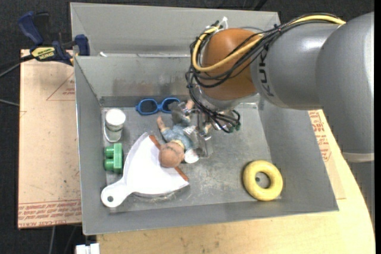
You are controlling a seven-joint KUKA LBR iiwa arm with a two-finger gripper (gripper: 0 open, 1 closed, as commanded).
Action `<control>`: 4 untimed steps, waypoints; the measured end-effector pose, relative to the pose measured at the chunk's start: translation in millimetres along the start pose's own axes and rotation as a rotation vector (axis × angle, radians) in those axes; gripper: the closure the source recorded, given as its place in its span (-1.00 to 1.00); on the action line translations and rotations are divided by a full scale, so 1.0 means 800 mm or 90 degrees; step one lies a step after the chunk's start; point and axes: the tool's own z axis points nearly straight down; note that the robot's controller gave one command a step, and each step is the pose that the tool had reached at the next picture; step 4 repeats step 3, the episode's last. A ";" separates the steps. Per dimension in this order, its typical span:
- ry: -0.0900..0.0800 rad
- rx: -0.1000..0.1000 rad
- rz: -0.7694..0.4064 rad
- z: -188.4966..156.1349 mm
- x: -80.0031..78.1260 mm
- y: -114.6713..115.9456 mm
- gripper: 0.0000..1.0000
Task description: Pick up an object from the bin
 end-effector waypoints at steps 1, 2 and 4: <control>-0.002 0.001 -0.169 0.003 -0.007 0.014 -1.00; -0.004 0.002 -0.149 0.002 -0.007 0.042 -1.00; -0.004 0.002 -0.168 0.007 -0.015 0.052 -1.00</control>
Offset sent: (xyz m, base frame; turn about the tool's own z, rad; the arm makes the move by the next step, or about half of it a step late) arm -0.0188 0.0436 -0.0039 -0.2091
